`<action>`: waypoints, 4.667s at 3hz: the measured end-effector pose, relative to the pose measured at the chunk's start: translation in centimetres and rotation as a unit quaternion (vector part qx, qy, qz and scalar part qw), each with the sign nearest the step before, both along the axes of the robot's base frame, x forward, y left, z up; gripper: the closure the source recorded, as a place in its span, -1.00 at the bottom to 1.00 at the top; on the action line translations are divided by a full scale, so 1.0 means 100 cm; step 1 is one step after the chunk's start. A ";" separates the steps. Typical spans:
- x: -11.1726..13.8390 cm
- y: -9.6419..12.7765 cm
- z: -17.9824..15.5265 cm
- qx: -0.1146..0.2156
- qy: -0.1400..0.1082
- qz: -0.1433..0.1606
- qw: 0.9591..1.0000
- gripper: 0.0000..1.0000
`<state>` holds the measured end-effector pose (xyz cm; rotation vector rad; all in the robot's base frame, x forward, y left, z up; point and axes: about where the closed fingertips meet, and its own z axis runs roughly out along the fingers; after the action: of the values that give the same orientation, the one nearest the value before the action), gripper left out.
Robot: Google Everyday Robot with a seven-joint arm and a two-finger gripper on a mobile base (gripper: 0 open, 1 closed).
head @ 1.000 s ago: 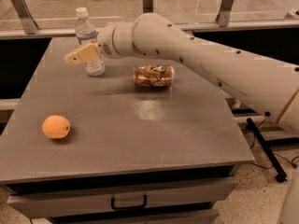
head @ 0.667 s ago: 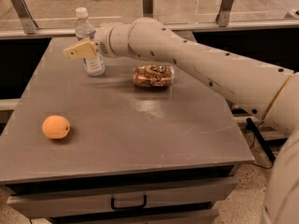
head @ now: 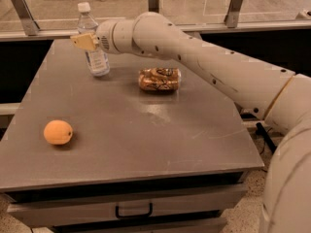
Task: Move blue plastic bottle near orange
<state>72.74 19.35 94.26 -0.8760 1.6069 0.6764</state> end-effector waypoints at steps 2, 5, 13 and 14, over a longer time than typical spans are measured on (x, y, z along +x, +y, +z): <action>-0.053 -0.032 0.037 0.051 0.004 0.029 0.998 1.00; -0.147 0.001 0.056 0.071 -0.068 0.095 0.991 1.00; -0.208 0.006 -0.011 0.052 -0.051 0.207 0.976 -0.30; -0.209 0.003 -0.009 0.043 -0.050 0.209 0.976 -0.77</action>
Offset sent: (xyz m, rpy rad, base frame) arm -0.1300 -0.0222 0.0644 0.2158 -0.0402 0.1533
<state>51.84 19.65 93.39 -1.1782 1.3020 0.9713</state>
